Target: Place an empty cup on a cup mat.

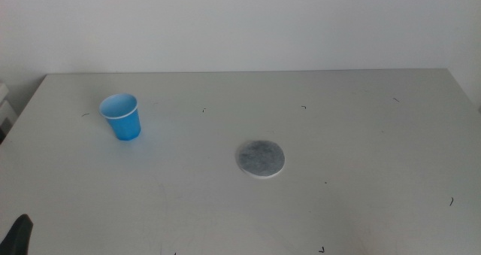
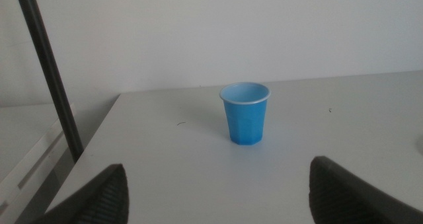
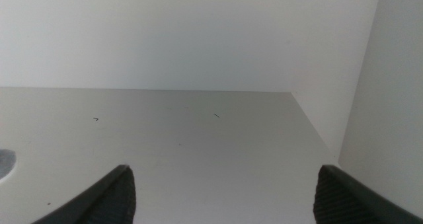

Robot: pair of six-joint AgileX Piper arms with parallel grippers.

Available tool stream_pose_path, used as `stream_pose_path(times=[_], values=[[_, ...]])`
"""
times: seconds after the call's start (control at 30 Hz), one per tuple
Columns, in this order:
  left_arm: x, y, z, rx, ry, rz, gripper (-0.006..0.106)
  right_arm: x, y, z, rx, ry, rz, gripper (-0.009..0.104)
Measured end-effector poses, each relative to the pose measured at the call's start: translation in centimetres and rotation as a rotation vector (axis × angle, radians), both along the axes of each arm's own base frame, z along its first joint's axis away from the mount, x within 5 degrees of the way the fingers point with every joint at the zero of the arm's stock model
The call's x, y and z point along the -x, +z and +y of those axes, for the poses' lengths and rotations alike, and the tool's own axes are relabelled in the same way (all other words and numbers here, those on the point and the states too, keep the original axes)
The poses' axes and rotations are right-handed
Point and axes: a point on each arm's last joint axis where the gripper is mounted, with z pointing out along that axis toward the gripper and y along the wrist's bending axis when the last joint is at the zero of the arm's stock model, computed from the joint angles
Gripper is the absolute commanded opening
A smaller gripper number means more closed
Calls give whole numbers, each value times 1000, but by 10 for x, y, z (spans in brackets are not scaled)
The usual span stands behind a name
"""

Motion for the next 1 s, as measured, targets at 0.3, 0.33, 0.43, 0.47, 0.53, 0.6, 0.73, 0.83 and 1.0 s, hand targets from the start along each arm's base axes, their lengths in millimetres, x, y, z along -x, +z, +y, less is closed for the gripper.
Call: stream_pose_path(times=[0.3,0.33,0.43,0.47,0.53,0.6,0.73,0.83,1.0], values=[[0,52,1,31,15,45,105,0,0,0,0,0,0,94],[-1,63,1,34,17,51,105,0,0,0,0,0,0,94],[-8,91,1,38,22,78,105,0,0,0,0,0,0,94],[-11,102,2,39,23,87,105,0,0,0,0,0,0,94],[-19,121,2,39,28,116,105,0,0,0,0,0,0,94],[-27,137,2,38,32,149,105,0,0,0,0,0,0,94],[-47,172,2,39,42,212,105,0,0,0,0,0,0,94],[-67,200,2,40,49,254,105,0,0,0,0,0,0,94],[-99,237,2,41,60,320,105,0,0,0,0,0,0,94]])
